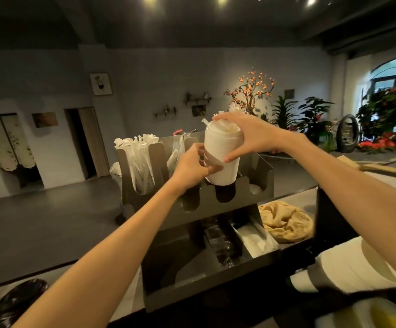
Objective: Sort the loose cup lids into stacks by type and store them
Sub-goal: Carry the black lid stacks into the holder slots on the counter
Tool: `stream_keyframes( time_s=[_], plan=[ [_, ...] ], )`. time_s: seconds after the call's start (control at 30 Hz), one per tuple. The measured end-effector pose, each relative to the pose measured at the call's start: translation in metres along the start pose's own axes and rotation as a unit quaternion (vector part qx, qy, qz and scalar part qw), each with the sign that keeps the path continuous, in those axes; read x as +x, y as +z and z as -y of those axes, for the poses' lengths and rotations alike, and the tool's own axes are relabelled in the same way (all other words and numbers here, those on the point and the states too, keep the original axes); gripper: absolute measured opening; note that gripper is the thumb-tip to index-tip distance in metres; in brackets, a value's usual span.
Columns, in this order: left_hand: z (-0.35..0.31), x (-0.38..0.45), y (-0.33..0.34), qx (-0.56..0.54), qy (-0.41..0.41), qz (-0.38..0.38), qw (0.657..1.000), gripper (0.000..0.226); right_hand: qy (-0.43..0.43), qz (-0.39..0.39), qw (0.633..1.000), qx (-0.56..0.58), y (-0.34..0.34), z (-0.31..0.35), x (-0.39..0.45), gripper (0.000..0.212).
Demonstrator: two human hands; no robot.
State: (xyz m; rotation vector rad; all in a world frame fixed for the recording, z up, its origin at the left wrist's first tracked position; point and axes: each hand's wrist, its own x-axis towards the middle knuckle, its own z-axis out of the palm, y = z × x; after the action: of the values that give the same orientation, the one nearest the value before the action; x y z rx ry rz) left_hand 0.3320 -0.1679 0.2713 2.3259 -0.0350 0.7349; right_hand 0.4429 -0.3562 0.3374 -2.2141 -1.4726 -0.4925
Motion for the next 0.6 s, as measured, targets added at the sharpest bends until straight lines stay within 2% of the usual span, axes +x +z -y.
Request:
stream_keyframes(
  time_s=[0.13, 0.43, 0.5, 0.6],
  plan=[
    [0.011, 0.006, 0.002, 0.061, 0.001, -0.001, 0.998, 0.07, 0.001, 0.047, 0.999, 0.001, 0.01, -0.015, 0.012, 0.103],
    [0.022, 0.014, -0.006, 0.084, 0.013, -0.008, 0.996, 0.063, 0.005, 0.134, 0.991, -0.011, 0.056, -0.036, 0.023, 0.1],
    [0.026, 0.015, -0.006, 0.103, 0.024, -0.002, 0.994, 0.055, 0.002, 0.135, 0.991, -0.001, 0.064, -0.039, 0.023, 0.098],
    [0.03, 0.016, -0.007, 0.115, 0.038, 0.002, 0.993, 0.048, 0.006, 0.121, 0.991, -0.051, 0.067, -0.037, 0.022, 0.099]
  ],
)
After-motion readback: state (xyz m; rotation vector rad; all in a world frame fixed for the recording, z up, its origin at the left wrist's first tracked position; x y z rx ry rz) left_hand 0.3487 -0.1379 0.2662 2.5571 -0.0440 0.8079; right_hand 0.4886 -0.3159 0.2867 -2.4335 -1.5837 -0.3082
